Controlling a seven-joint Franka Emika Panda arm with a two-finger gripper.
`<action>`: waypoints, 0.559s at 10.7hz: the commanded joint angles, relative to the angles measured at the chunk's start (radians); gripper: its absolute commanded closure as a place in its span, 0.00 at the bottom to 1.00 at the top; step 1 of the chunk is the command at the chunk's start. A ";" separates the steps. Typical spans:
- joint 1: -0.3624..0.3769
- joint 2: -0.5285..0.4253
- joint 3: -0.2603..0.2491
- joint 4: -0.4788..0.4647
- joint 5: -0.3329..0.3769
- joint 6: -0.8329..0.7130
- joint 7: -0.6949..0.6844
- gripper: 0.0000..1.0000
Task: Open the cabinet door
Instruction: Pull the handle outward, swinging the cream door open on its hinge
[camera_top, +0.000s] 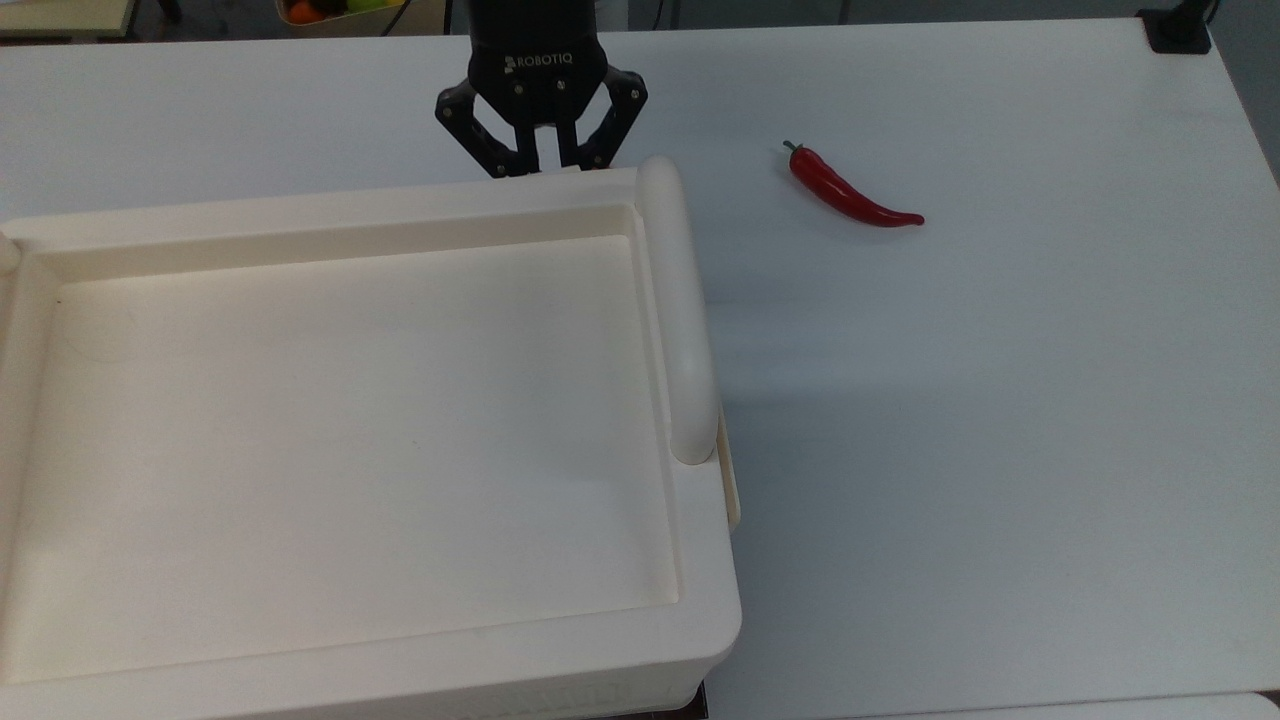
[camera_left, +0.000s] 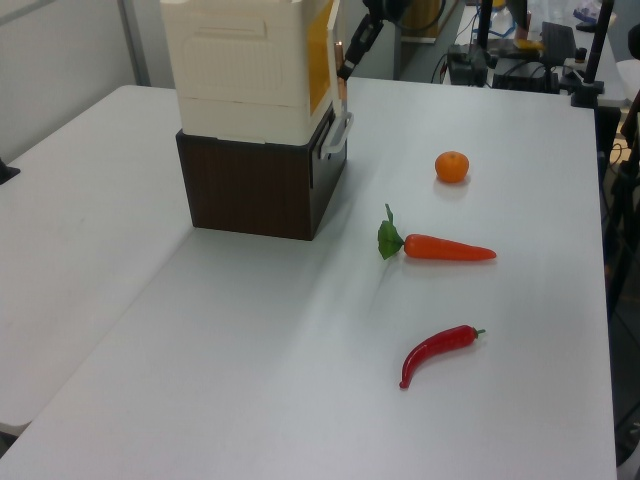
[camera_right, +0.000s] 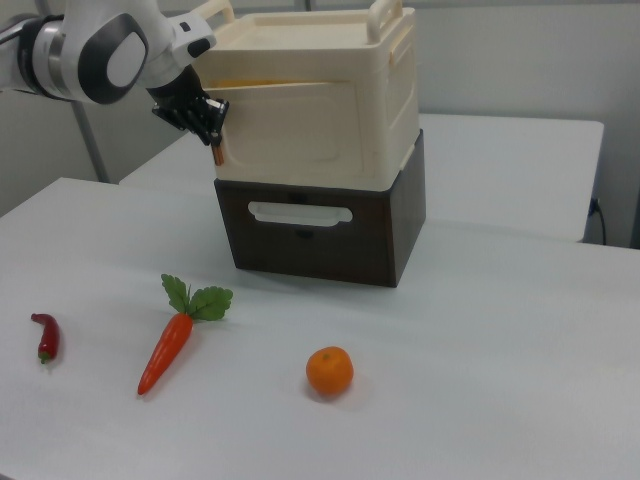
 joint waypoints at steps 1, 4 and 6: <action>-0.048 -0.059 -0.047 -0.035 0.016 -0.174 -0.111 0.92; -0.114 -0.113 -0.129 -0.049 0.016 -0.378 -0.211 0.00; -0.136 -0.125 -0.159 -0.046 -0.007 -0.488 -0.208 0.00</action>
